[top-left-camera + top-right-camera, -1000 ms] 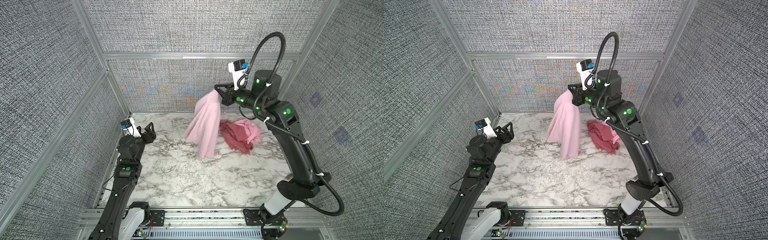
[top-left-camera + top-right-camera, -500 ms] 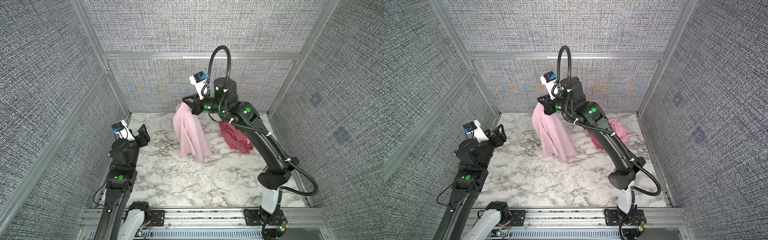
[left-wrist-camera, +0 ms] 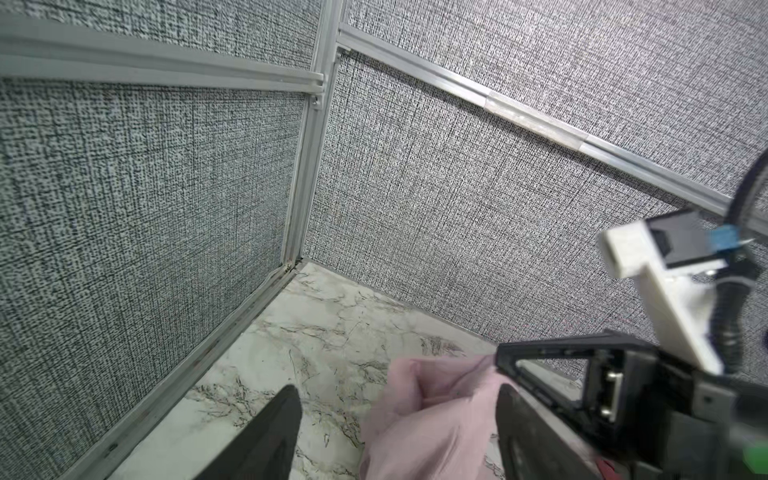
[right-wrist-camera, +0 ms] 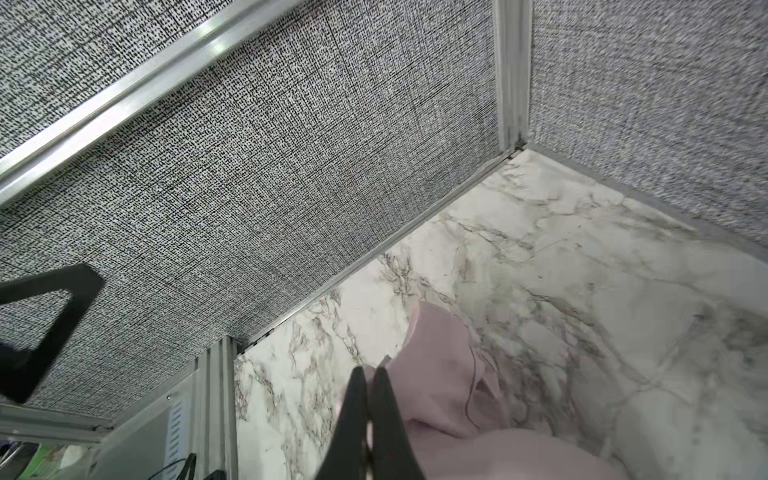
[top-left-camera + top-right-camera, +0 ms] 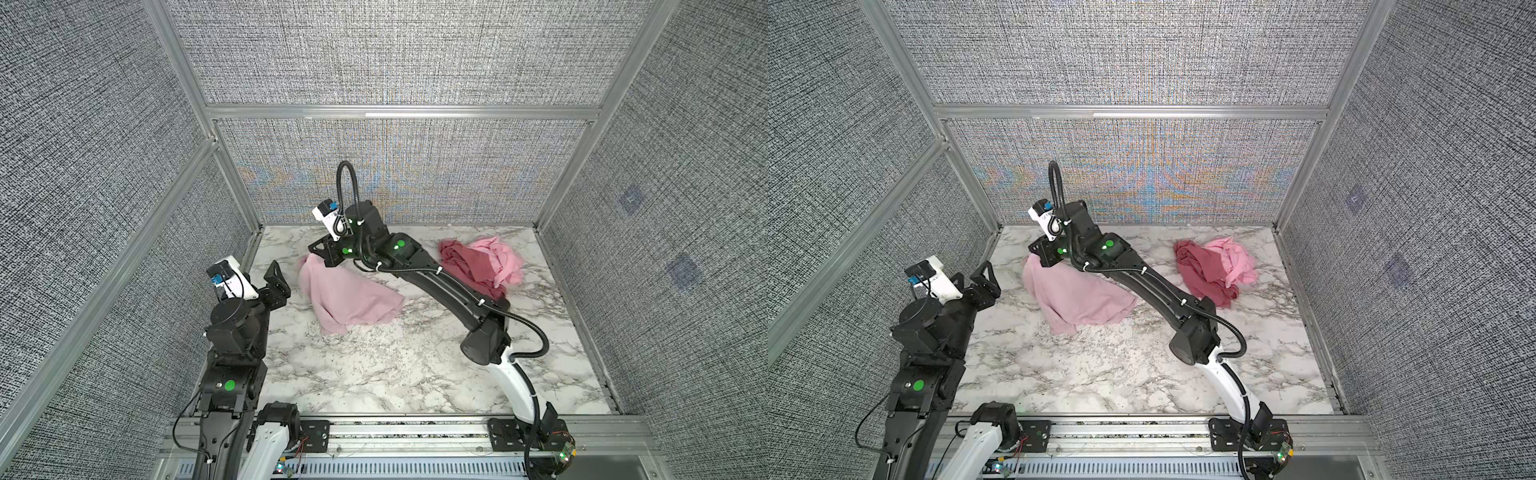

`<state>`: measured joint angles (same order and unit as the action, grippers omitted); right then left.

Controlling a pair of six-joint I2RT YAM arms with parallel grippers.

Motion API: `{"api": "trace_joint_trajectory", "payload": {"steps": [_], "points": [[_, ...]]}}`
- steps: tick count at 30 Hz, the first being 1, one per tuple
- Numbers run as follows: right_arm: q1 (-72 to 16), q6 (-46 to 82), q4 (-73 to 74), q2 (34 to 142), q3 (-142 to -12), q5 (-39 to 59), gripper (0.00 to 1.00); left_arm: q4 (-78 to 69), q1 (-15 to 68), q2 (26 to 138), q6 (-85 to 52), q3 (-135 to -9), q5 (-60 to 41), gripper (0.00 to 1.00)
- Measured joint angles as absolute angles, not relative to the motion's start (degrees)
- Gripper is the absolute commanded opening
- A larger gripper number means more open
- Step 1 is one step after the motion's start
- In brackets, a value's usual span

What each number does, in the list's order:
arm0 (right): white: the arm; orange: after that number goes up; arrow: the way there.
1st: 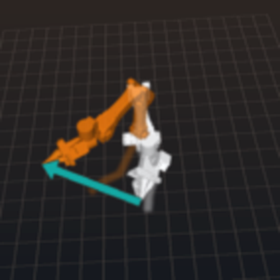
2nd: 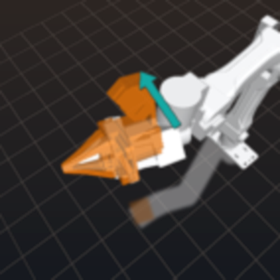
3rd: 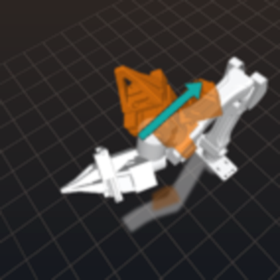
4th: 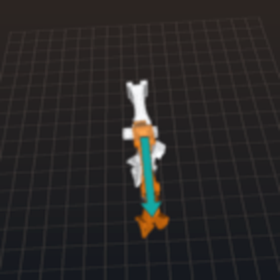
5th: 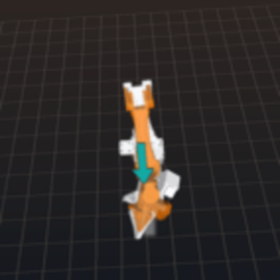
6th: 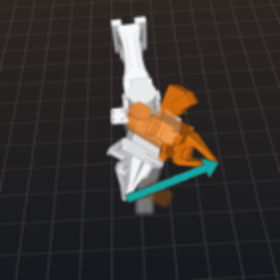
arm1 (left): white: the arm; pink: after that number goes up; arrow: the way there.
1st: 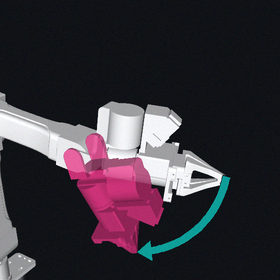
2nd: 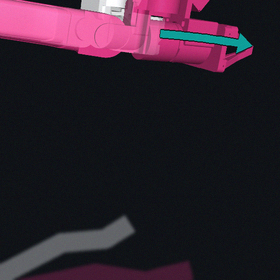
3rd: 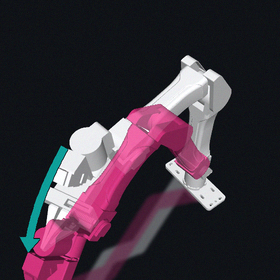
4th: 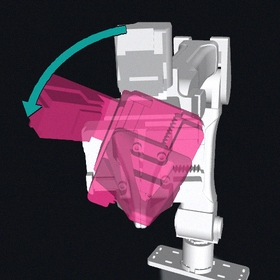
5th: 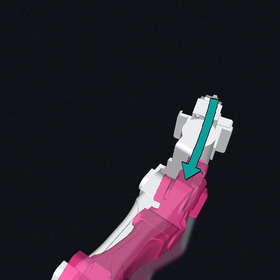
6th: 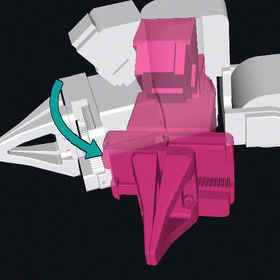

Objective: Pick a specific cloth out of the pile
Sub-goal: 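Carry the lilac shirt toward the left gripper and lay it on the table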

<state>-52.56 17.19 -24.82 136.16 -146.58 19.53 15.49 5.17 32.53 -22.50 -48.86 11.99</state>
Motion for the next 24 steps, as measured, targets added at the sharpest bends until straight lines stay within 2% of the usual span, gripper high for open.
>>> {"api": "trace_joint_trajectory", "payload": {"steps": [7,8,9,10,12,17,24], "points": [[-56.0,21.7,-18.0,143.3,-148.1,21.7,0.00,17.9,5.1,31.7,-22.1,-49.4,13.3,0.76],[-56.4,22.2,-17.5,144.1,-148.2,21.9,0.06,18.3,5.1,31.7,-22.1,-49.4,13.4,0.76],[-57.0,22.4,-17.0,144.9,-148.2,22.1,0.20,18.5,5.1,31.7,-22.0,-49.5,13.3,0.76],[-57.4,22.8,-16.6,145.4,-148.2,22.5,0.38,18.5,5.2,31.7,-22.0,-49.6,13.4,0.76],[-58.0,23.1,-16.1,145.8,-147.8,22.8,0.54,19.0,5.2,31.7,-21.8,-50.0,13.5,0.76],[-58.6,21.7,-14.3,141.6,-140.4,22.8,0.61,19.6,5.2,32.2,-21.4,-50.5,13.3,0.76],[-58.2,18.2,-7.0,126.7,-117.5,19.1,0.62,18.5,5.2,34.5,-21.5,-48.8,8.8,0.73]]}}
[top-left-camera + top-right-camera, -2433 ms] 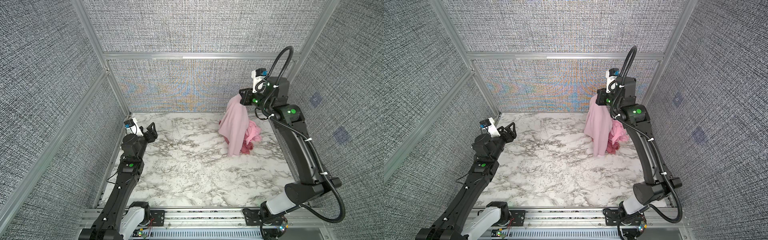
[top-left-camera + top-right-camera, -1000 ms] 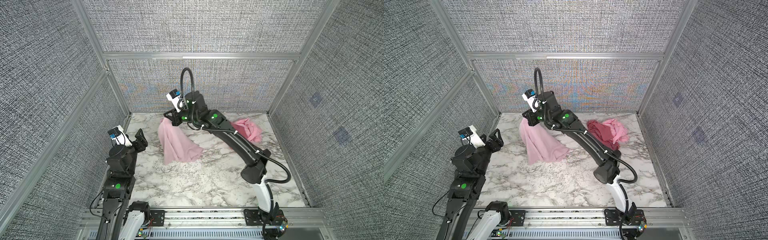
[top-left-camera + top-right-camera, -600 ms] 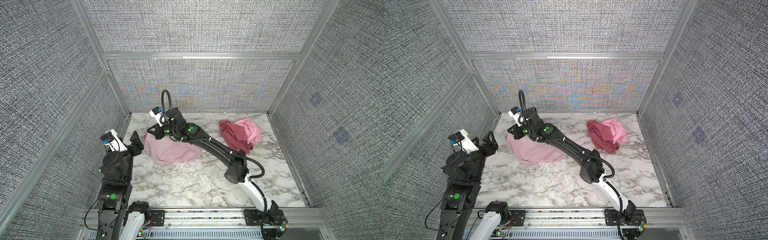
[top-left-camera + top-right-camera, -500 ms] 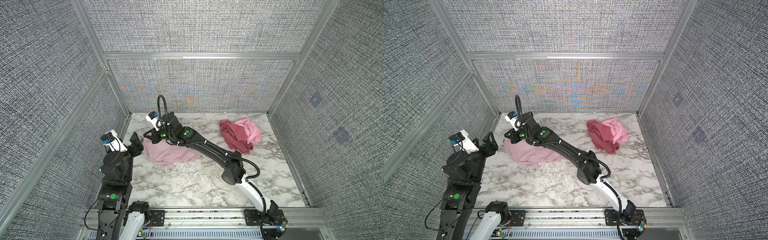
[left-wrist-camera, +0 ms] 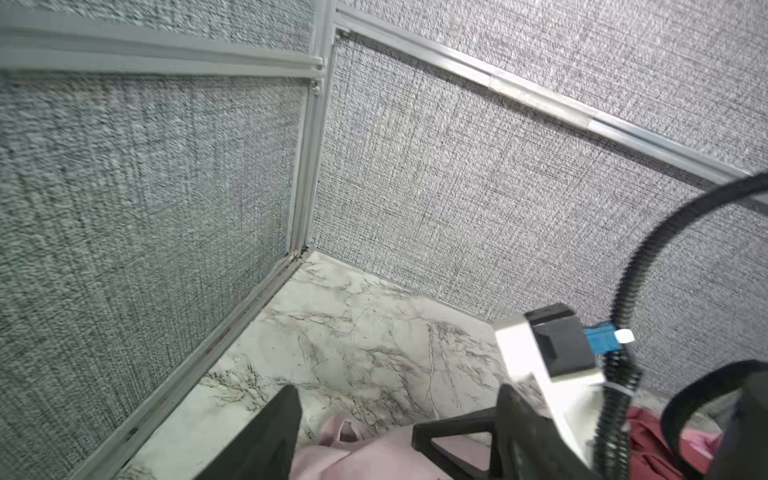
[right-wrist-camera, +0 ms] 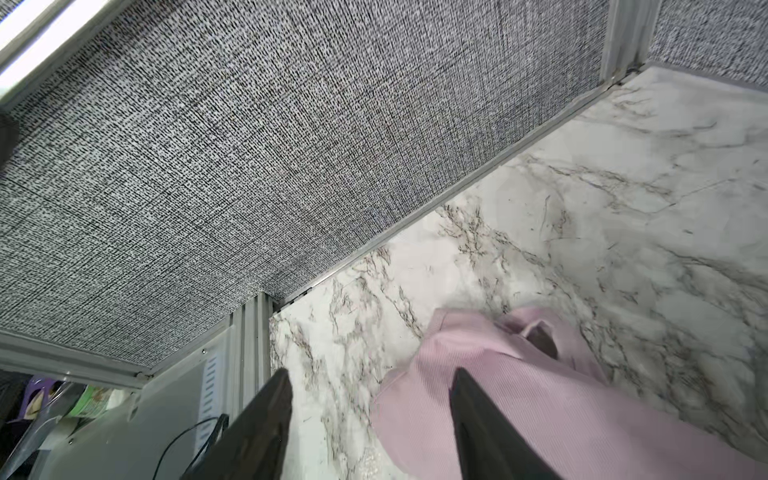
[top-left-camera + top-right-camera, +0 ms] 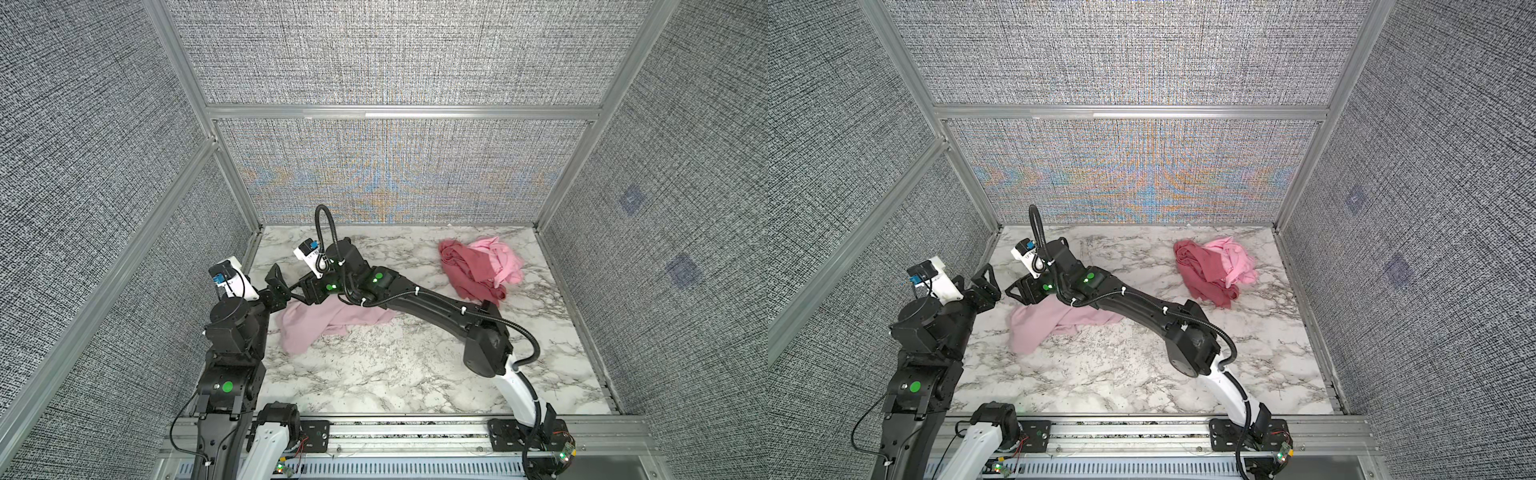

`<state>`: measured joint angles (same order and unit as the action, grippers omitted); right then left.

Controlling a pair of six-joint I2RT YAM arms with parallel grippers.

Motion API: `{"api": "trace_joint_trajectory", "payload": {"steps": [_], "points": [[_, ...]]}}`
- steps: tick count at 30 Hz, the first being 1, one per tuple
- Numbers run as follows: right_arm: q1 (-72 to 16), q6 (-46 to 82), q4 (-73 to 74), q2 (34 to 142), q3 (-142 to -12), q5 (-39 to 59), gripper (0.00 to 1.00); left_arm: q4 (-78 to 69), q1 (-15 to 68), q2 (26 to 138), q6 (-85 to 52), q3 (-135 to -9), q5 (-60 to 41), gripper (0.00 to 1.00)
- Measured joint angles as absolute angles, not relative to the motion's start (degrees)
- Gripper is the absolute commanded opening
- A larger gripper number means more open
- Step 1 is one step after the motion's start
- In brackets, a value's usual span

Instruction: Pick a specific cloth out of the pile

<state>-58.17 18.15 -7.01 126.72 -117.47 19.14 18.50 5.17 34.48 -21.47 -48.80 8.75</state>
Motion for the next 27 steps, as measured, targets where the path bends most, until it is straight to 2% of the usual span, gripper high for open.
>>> {"api": "trace_joint_trajectory", "payload": {"steps": [7,10,17,27], "points": [[-55.1,17.9,1.1,110.6,-90.9,13.8,0.62,12.3,6.0,40.4,-22.7,-42.3,0.4,0.71],[-52.8,18.9,4.3,103.6,-79.7,10.9,0.62,8.7,9.4,43.9,-23.0,-38.6,-1.3,0.71],[-46.0,20.5,5.8,87.2,-59.6,3.6,0.61,0.8,22.7,56.2,-22.9,-36.9,1.6,0.70],[-40.4,21.8,2.1,66.5,-41.3,-5.7,0.62,-8.0,35.5,77.6,-21.8,-42.3,5.8,0.69]]}}
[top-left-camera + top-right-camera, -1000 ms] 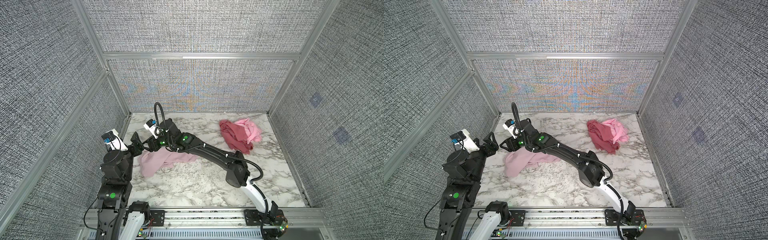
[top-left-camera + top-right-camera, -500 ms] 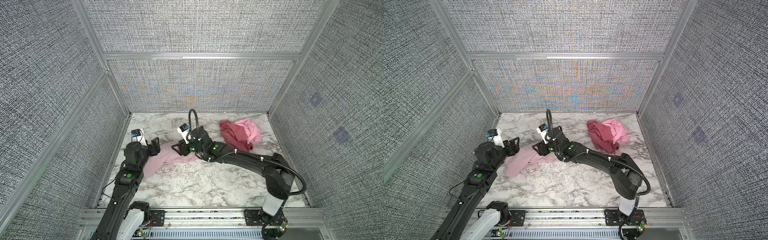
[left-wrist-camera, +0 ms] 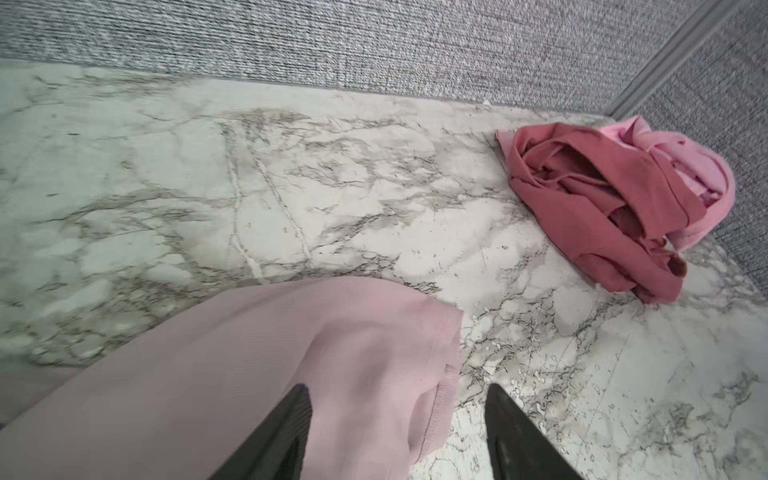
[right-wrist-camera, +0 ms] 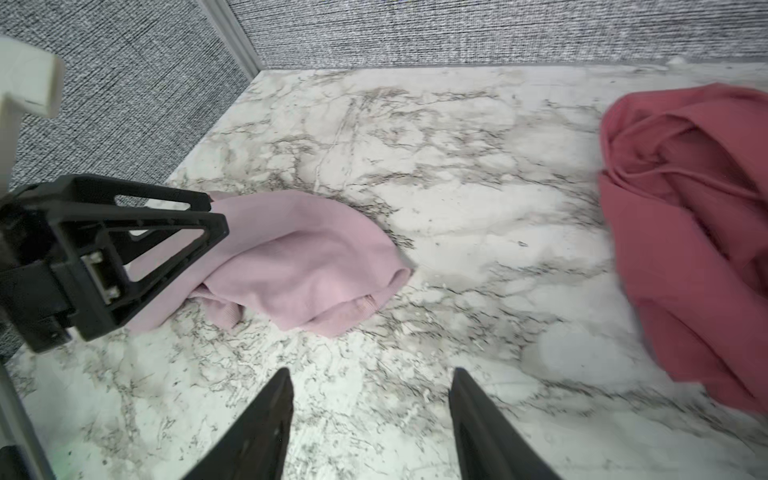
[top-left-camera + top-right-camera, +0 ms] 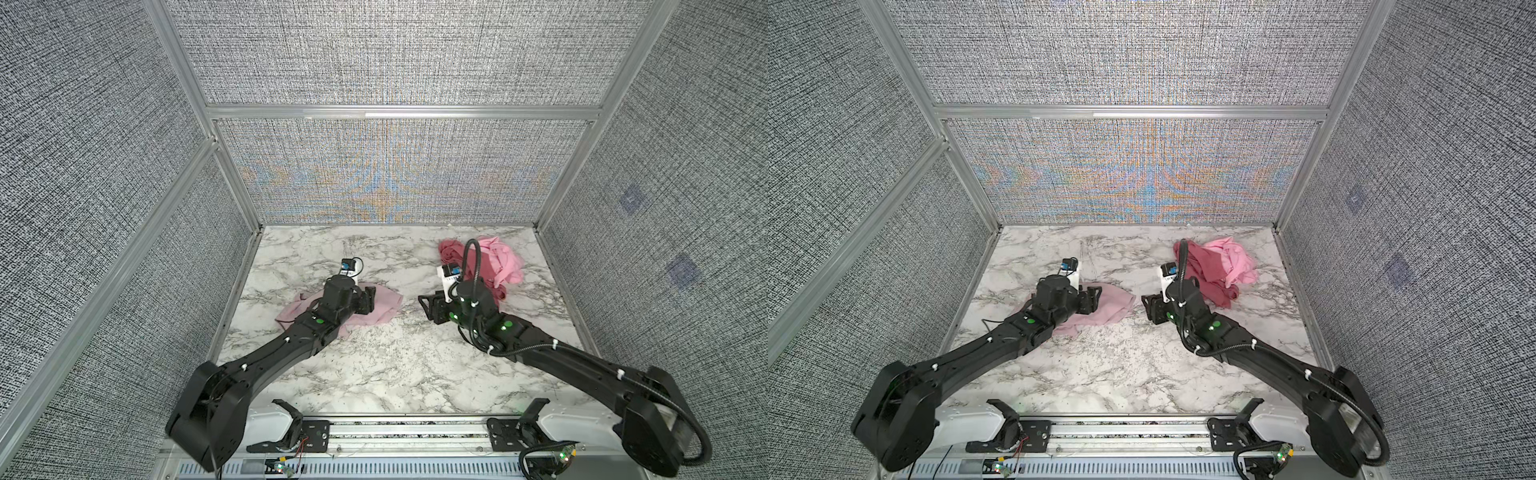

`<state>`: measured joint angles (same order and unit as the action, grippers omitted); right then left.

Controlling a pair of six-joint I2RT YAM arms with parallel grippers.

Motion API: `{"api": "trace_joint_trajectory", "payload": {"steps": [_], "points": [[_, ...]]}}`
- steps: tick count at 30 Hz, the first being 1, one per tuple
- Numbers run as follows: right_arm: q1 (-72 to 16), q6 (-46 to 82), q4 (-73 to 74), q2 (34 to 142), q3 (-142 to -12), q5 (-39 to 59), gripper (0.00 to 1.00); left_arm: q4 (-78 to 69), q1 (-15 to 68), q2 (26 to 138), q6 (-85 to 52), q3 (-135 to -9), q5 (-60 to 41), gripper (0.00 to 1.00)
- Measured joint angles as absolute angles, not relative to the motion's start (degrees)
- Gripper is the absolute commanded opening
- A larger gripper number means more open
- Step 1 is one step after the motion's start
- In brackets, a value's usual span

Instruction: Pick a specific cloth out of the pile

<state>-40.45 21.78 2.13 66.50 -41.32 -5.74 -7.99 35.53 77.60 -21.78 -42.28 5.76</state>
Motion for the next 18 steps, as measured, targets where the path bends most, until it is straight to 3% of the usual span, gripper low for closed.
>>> {"api": "trace_joint_trajectory", "payload": {"steps": [9,18], "points": [[-36.0,23.1,-2.2,55.9,-34.1,-9.6,0.62,-8.8,38.8,95.3,-21.5,-52.9,5.2,0.64],[-34.2,25.5,-4.8,47.6,-28.5,-10.4,0.62,-7.8,39.9,106.1,-21.2,-60.7,5.0,0.58]]}}
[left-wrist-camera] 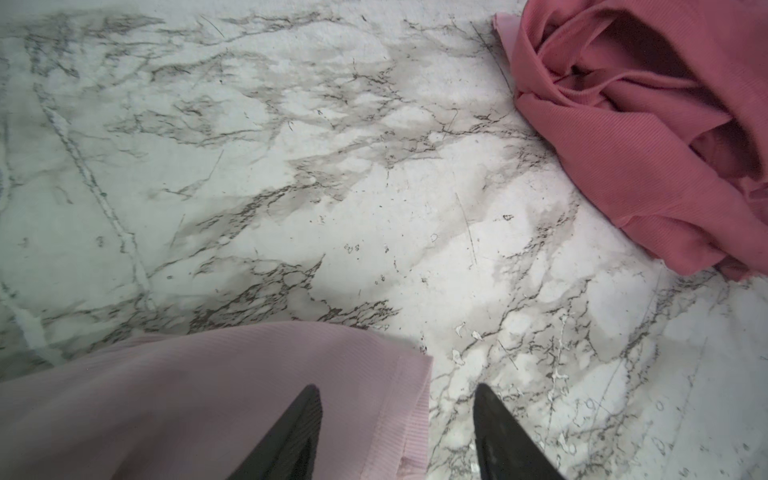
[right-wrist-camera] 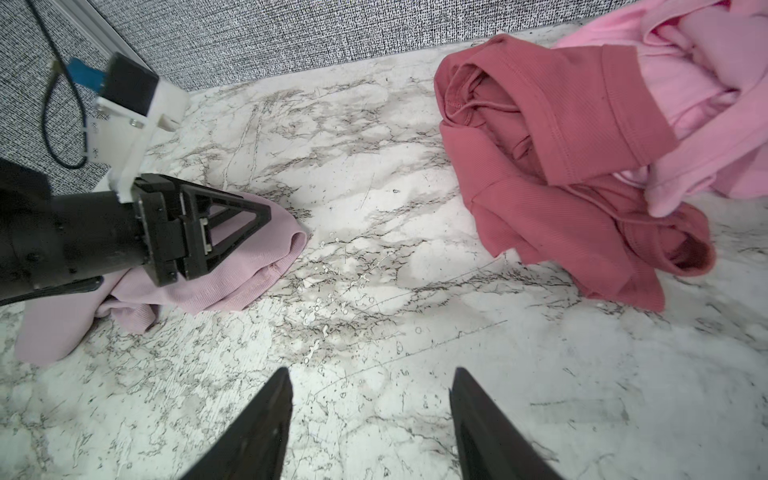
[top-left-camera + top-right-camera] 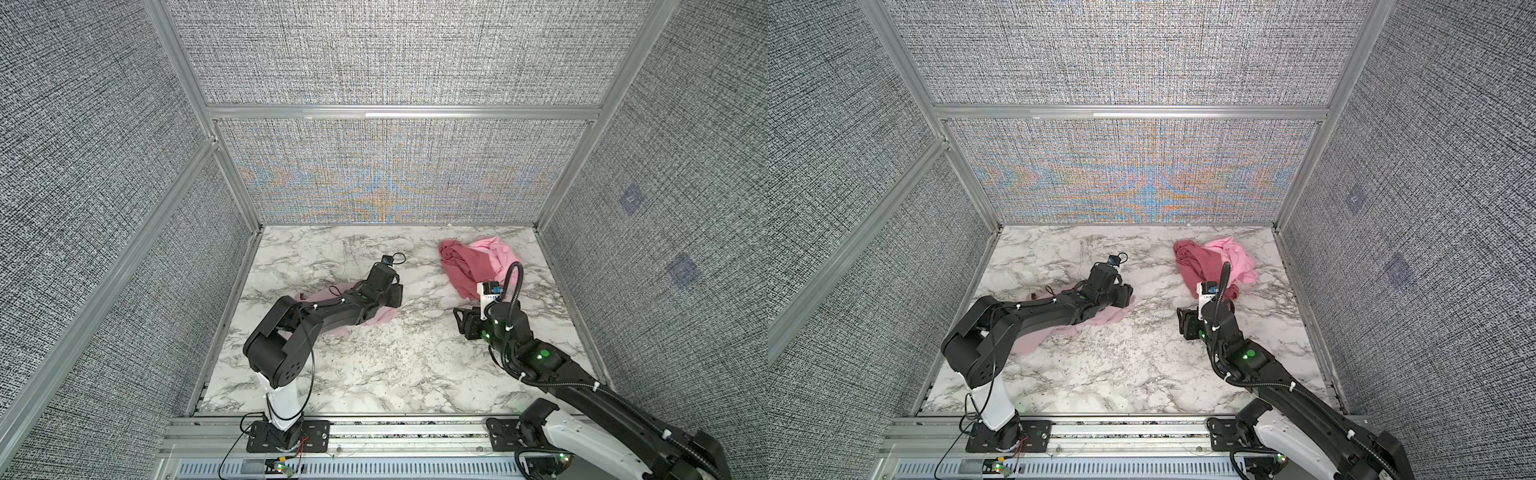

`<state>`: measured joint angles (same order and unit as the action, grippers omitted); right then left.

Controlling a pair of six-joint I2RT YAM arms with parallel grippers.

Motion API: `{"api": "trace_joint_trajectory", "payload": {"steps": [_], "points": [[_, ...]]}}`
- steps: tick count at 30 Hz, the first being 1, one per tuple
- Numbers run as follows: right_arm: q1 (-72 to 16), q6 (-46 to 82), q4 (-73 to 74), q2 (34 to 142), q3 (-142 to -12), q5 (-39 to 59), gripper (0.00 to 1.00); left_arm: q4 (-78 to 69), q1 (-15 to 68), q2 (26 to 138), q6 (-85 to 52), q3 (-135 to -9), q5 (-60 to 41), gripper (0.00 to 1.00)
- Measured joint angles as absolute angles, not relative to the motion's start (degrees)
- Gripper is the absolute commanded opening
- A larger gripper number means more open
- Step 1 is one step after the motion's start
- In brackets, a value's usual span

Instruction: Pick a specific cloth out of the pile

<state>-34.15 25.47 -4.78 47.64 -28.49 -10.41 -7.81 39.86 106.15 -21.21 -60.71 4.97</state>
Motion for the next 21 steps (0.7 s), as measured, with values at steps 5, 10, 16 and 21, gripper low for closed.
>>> {"api": "trace_joint_trajectory", "payload": {"steps": [5,10,16,21], "points": [[-33.8,27.0,-6.7,43.9,-25.9,-11.2,0.62,-6.0,40.4,110.3,-21.0,-63.5,5.0,0.58],[-33.4,28.1,-7.7,41.4,-24.9,-11.9,0.63,-4.6,40.9,113.0,-20.8,-65.8,5.3,0.57],[-33.4,28.9,-8.8,40.4,-24.1,-11.9,0.63,-2.5,41.2,116.5,-19.7,-68.4,6.2,0.54],[-33.4,29.4,-8.7,39.0,-23.7,-11.9,0.63,-2.1,41.2,117.4,-19.4,-69.5,7.6,0.46]]}}
